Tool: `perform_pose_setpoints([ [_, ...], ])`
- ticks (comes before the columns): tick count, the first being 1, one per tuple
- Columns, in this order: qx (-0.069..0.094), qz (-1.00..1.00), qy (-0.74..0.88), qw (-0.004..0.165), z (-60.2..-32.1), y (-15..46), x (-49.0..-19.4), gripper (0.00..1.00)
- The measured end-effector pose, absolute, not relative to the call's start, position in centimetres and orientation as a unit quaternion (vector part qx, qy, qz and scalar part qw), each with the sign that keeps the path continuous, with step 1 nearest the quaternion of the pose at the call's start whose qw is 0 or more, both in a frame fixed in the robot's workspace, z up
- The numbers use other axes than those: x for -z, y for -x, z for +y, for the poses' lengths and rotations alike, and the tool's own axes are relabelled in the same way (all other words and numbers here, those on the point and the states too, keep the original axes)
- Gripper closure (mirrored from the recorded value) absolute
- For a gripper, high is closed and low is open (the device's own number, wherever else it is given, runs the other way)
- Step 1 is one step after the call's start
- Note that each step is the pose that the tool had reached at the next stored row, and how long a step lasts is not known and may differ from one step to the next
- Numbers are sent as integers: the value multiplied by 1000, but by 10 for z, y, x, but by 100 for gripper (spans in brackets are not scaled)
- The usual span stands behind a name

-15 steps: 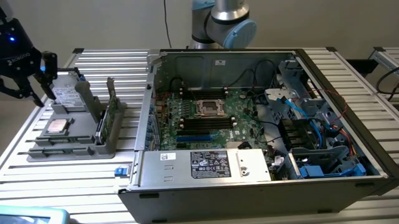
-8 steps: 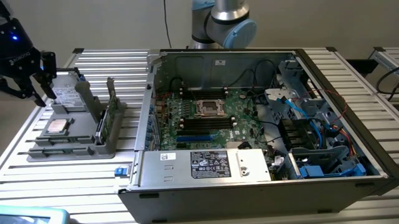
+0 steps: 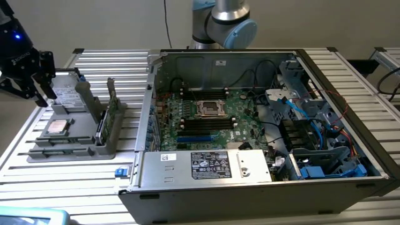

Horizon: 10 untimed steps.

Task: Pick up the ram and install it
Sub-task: 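Pick up the ram and move it above insertion slot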

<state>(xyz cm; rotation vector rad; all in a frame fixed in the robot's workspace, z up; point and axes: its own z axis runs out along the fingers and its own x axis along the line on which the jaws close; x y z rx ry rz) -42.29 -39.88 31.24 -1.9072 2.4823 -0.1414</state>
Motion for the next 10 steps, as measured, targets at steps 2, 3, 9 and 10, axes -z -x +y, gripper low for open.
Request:
perform_pose_setpoints([
  [2,49,785,617,2,-399,423,-312,64],
  [3,52,782,621,-1,-399,424,-312,64],
  [9,49,770,636,-16,-398,426,-312,64],
  [10,46,768,639,-20,-398,426,-312,64],
])
